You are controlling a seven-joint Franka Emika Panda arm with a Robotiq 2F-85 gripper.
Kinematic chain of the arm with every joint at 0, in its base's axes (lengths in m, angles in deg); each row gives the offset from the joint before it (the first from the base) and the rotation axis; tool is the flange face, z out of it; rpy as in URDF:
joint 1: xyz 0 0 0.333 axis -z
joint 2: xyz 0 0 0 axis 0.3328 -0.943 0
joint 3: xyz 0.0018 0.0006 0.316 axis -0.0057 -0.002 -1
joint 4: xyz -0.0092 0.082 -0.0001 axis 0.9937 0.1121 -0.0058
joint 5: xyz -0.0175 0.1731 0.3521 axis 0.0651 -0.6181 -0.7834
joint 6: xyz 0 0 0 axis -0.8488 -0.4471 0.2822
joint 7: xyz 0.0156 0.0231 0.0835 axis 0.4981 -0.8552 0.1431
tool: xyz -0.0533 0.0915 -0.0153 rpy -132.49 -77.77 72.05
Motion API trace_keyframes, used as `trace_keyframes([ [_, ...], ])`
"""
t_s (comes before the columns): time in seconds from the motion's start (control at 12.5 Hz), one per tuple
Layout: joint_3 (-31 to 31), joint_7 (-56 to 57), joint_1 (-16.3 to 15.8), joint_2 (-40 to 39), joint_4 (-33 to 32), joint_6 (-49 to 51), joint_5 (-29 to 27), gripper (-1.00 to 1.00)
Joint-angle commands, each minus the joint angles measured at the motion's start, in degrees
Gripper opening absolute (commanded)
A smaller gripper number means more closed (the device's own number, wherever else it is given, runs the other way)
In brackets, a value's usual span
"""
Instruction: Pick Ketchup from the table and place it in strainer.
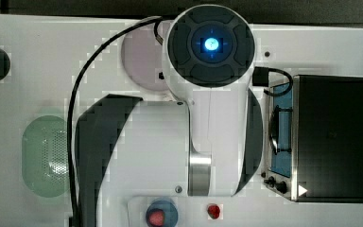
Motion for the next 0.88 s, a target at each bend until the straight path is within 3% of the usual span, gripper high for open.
trace_keyframes([
  [0.08, -3.70, -3.16, 6.31, 11.68, -8.18, 5.99, -2.25, 0.58],
  [0.24, -3.74, -3.05, 6.31, 11.65, -8.92, 6.00, -2.25, 0.99],
  [0.48, -3.96, 3.30, 6.25, 11.37, -12.42, 5.52, -2.26, 1.00],
  [0.88, -4.73, 24.14, 6.20, 11.22, -21.35, -1.61, -2.25, 1.00],
])
